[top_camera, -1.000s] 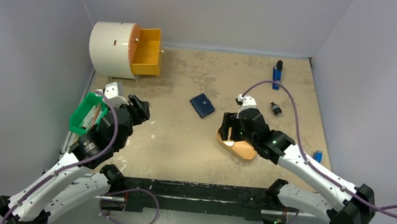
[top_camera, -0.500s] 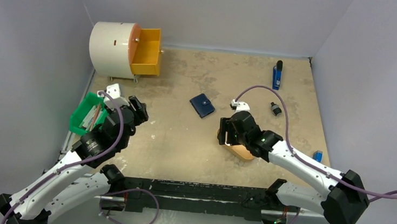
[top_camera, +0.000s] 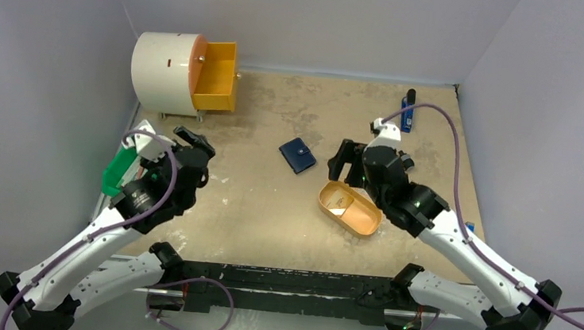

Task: Put the credit cards into the card holder
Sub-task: Reset both arms

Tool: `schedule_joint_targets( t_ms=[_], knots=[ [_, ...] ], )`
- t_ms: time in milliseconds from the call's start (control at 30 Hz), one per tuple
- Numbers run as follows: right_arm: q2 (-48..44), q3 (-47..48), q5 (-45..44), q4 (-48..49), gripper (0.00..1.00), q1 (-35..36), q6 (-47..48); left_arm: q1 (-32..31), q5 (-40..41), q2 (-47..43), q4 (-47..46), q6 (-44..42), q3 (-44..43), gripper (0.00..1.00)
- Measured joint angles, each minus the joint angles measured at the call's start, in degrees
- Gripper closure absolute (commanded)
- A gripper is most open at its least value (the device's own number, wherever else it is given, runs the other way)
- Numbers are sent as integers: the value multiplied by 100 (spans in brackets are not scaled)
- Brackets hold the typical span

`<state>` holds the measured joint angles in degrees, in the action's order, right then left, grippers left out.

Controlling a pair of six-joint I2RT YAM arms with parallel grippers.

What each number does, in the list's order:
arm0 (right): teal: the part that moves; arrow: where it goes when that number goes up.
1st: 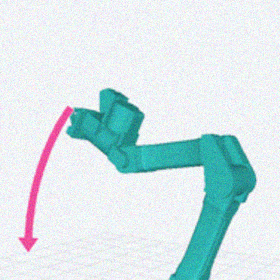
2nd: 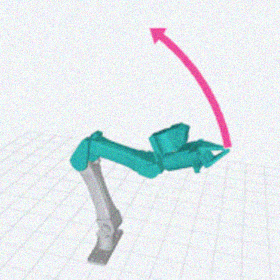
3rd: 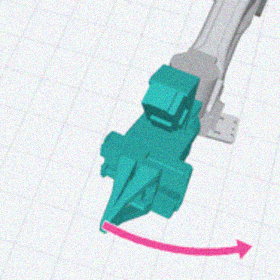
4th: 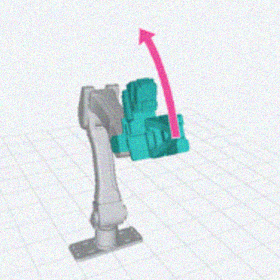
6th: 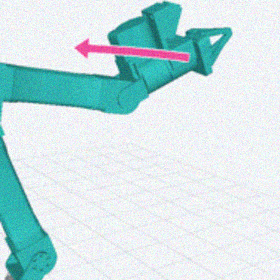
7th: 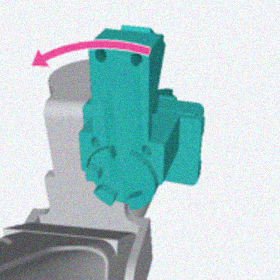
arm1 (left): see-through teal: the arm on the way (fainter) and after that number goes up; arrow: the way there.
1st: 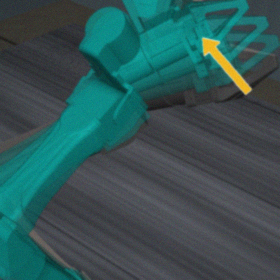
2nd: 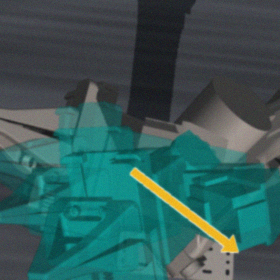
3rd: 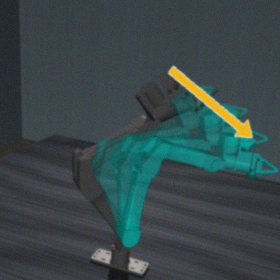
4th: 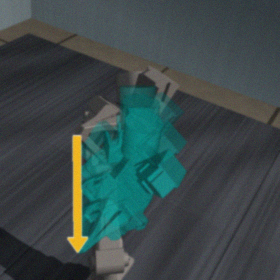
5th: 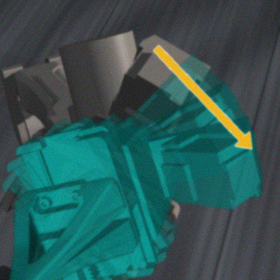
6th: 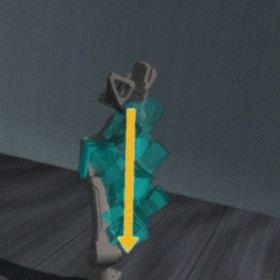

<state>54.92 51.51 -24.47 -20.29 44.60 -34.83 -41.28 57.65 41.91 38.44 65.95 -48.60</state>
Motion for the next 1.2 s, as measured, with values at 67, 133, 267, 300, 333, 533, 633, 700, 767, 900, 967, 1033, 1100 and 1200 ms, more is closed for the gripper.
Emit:
schedule_joint_targets(
  t_ms=[67, 133, 267, 300, 333, 533, 633, 700, 767, 900, 967, 1033, 1100, 1200],
  knots=[
    [295, 608, -85, -205, 5, 2, -22, 0, -46, 376, 247, 31, -450, 25],
    [505, 1119, -173, -321, 4, 0, 46, 0, -118, 964, 535, -90, -1217, 23],
    [640, 1910, -341, -267, 1, 2, 579, 0, -319, 2199, 859, -986, -2909, 23],
    [623, 2041, -369, -197, 1, 2, 769, 0, -402, 2415, 905, -1259, -3220, 22],
    [605, 2188, -424, -109, 1, 2, 1008, 0, -483, 2573, 903, -1495, -3451, 22],
    [553, 3200, -811, 660, 1, 2, 2474, 0, -977, 2771, 654, -3189, -4310, 21],
    [476, 3521, -1241, 1062, 1, 2, 3091, 0, -1327, 2415, 236, -3810, -4321, 21],
    [479, 3644, -1740, 1325, 1, 2, 3480, 0, -1530, 2100, -98, -4148, -4315, 21],
    [503, 3700, -2236, 1563, 1, 2, 3788, 0, -1593, 1805, -424, -4365, -4310, 21],
    [426, 3650, -2660, 1818, 1, -2, 4022, 0, -1517, 1451, -907, -4566, -4310, 21],
    [245, 3447, -2483, 1825, 1, 0, 3974, 0, -1447, 1375, -1071, -4566, -4301, 21],
    [-57, 3222, -2173, 1797, 1, 2, 3851, 0, -1390, 1349, -1220, -4564, -4199, 21],
    [-367, 3082, -1871, 1775, 1, 2, 3729, 0, -1386, 1342, -1292, -4562, -4019, 21],
    [-815, 2962, -1453, 1681, 1, 2, 3501, 0, -1373, 1366, -1314, -4557, -3711, 21]
  ],
)
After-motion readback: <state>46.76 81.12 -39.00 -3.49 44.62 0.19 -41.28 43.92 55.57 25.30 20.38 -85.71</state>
